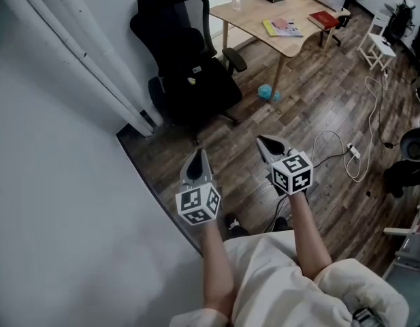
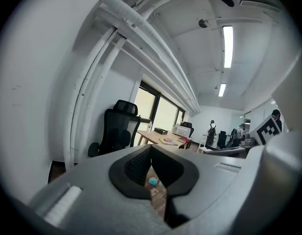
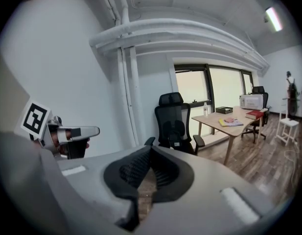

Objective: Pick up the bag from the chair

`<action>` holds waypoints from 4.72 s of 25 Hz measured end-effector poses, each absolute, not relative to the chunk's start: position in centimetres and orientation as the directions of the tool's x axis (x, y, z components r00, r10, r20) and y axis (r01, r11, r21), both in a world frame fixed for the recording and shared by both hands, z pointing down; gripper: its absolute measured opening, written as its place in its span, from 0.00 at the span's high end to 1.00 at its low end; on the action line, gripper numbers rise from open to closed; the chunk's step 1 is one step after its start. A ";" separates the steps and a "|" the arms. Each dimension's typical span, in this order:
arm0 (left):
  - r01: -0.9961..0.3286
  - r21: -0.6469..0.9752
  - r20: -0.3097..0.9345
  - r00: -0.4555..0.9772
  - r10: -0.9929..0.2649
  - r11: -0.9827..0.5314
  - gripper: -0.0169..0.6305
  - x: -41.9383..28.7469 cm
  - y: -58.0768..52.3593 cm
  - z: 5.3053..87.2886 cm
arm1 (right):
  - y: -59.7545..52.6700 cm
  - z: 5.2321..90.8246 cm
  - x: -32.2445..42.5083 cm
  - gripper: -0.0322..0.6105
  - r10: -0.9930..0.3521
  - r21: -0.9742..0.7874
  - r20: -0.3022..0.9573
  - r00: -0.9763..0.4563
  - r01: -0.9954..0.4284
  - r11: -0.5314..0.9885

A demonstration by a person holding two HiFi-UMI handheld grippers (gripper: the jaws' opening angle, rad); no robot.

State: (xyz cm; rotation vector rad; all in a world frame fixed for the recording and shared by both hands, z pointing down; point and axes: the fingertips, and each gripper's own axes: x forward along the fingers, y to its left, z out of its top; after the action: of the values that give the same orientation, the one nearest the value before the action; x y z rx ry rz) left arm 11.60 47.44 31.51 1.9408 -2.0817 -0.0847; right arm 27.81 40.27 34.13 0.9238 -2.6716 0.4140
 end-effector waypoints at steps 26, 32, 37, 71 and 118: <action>-0.958 0.267 0.219 -0.049 -0.975 0.108 0.96 -0.7 39.7 32.6 | 30.6 34.6 15.3 0.95 -0.467 -0.373 0.240 -0.851 -0.525 0.765; -0.971 0.220 0.251 -0.034 -0.967 0.091 0.96 -2.7 32.7 32.8 | 23.0 34.1 11.5 0.95 -0.457 -0.385 0.259 -0.851 -0.525 0.759; -0.972 0.218 0.232 -0.032 -0.972 0.085 0.96 -4.4 28.0 31.0 | 17.7 34.5 9.5 0.95 -0.449 -0.378 0.283 -0.847 -0.529 0.759; -0.973 0.231 0.285 0.075 -0.955 -0.007 0.96 -10.3 8.5 33.6 | -0.1 35.4 6.0 0.95 -0.516 -0.336 0.319 -0.795 -0.604 0.723; -0.906 0.421 0.438 0.160 -0.885 0.044 0.96 -26.6 -20.1 52.3 | -31.3 49.5 -12.1 0.95 -0.501 -0.454 0.407 -0.764 -0.645 0.614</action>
State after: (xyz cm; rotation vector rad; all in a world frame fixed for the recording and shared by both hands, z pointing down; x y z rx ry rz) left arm -26.64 -20.06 52.25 1.8168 -1.7024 0.0440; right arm -12.13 -31.26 49.47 0.9403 -2.6003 0.8723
